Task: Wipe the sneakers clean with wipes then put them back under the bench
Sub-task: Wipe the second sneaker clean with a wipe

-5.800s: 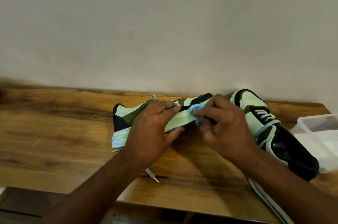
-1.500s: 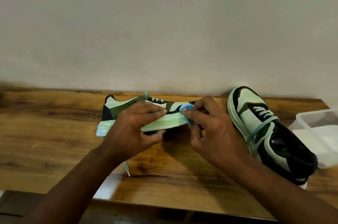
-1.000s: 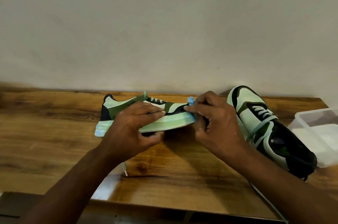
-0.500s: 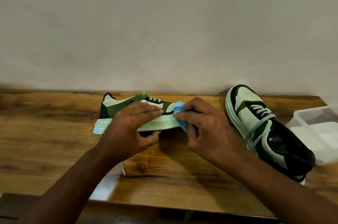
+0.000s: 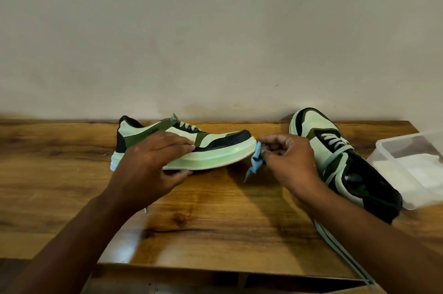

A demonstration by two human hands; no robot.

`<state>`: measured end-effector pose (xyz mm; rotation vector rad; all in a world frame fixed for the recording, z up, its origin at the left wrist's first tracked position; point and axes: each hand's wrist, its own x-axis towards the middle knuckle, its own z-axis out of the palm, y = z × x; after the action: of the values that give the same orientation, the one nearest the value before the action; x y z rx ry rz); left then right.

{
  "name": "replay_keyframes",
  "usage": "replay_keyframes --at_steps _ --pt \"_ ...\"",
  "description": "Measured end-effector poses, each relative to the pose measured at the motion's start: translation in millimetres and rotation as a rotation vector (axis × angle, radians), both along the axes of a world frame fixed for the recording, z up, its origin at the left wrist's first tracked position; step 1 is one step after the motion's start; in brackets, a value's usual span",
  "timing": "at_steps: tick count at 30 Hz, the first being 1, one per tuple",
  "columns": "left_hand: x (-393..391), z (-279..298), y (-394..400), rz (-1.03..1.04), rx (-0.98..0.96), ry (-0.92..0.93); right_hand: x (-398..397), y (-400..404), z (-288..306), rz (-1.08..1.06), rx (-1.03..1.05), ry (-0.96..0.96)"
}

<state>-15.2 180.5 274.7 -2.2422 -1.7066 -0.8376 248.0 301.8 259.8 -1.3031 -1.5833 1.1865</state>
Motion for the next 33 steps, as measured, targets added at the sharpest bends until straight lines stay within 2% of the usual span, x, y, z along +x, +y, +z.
replay_keyframes --at_steps 10,13,20,22,24,28,33 --pt "22.6 -12.0 1.2 0.096 -0.117 0.204 -0.2 -8.1 -2.8 -0.014 -0.410 0.237" --pt "26.2 -17.1 3.2 0.089 -0.191 0.162 -0.3 -20.9 -6.2 0.009 -0.480 0.263" --pt "26.7 -21.3 4.4 0.002 -0.255 0.071 2.8 -32.8 -15.3 0.081 -0.303 -0.083" --pt "24.5 -21.2 4.1 -0.002 -0.251 0.070 8.3 -28.6 -8.3 0.146 -0.195 -0.247" --pt "19.7 -21.2 4.3 -0.013 -0.224 0.070 15.4 -20.9 -0.6 0.118 -0.083 -0.345" --pt "13.9 -19.7 4.3 0.004 -0.154 0.097 22.1 -12.7 -0.5 0.022 -0.086 -0.133" --pt "25.4 -11.6 -0.8 0.039 -0.134 0.033 8.2 -30.6 -9.9 0.118 -0.220 0.042"
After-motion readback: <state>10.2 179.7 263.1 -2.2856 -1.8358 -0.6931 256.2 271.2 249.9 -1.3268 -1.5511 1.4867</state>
